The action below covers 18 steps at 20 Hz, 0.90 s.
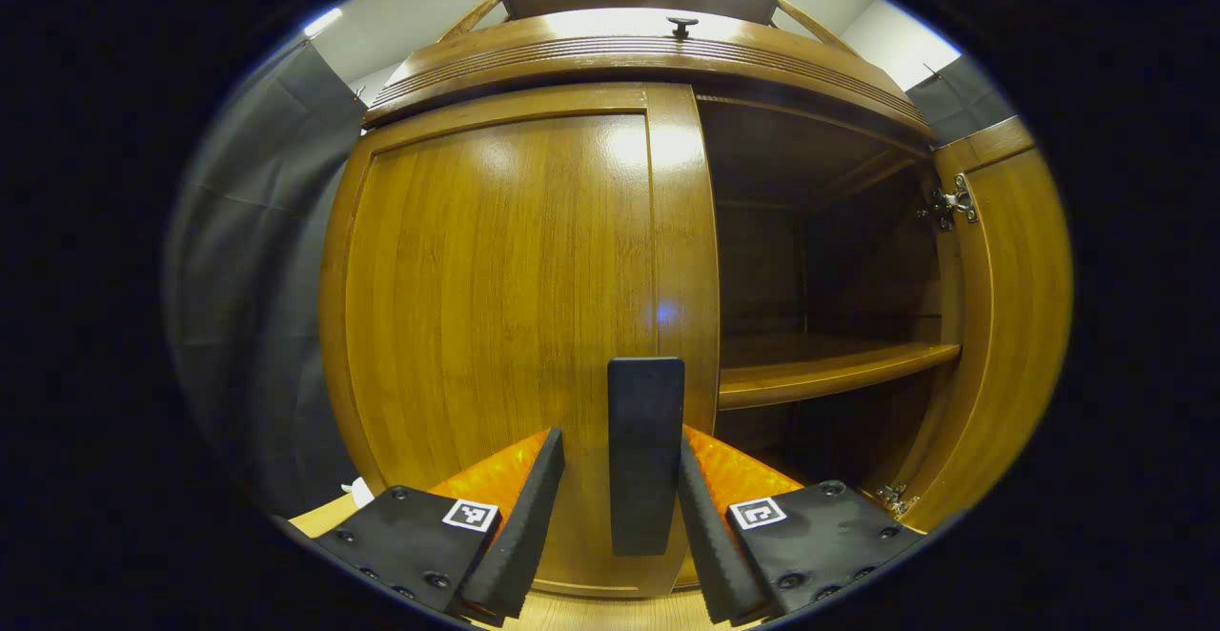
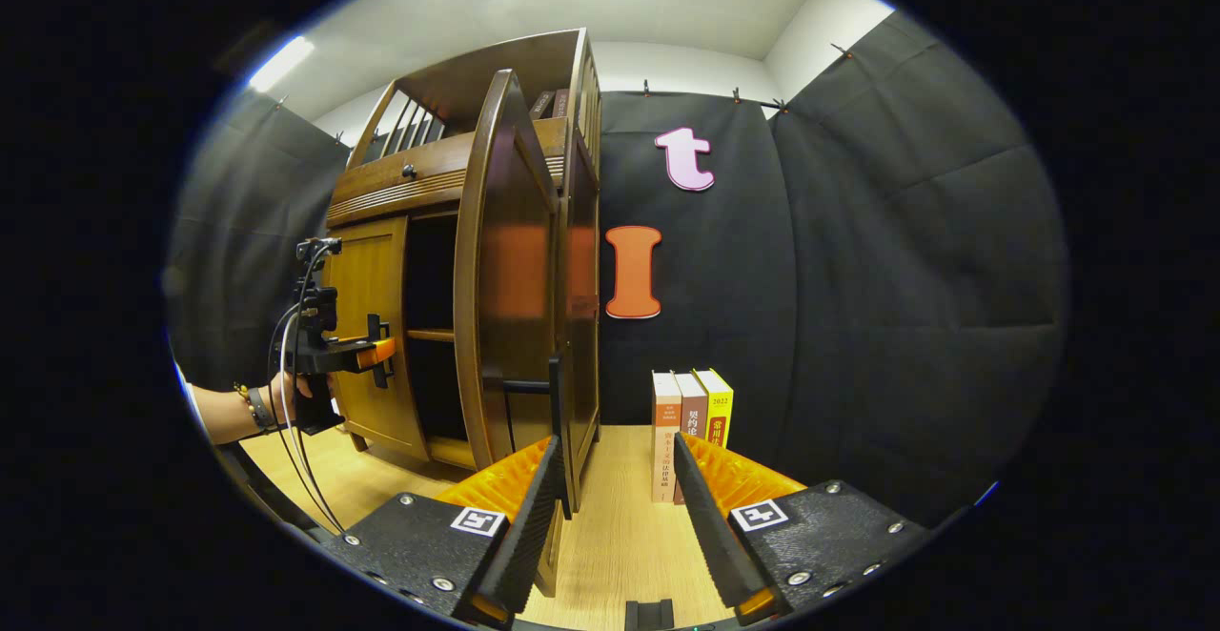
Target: Open the right door of the double-door shoe cabinet with the right hand, and open the left door with the left hand.
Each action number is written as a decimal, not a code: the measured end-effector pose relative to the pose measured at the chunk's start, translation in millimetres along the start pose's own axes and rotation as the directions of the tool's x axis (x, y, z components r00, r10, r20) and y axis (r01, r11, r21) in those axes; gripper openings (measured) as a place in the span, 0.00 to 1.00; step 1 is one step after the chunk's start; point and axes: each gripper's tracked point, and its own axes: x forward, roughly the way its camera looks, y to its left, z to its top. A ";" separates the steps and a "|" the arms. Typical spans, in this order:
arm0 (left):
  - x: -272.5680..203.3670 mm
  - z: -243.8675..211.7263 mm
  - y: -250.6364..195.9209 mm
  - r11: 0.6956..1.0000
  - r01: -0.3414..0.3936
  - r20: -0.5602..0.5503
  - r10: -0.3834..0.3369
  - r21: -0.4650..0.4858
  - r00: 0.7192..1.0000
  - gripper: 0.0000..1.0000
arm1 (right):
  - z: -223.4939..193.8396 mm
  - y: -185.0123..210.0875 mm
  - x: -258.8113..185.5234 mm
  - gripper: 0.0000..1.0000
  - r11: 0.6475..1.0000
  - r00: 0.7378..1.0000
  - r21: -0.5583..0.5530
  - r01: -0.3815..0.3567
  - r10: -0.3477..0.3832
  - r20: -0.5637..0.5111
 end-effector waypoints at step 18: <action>-103.2 8.4 25.3 0.999 -0.016 -0.107 0.021 0.048 0.994 0.31 | 17.3 22.4 -11.4 0.75 0.997 0.997 0.026 0.073 -0.074 0.039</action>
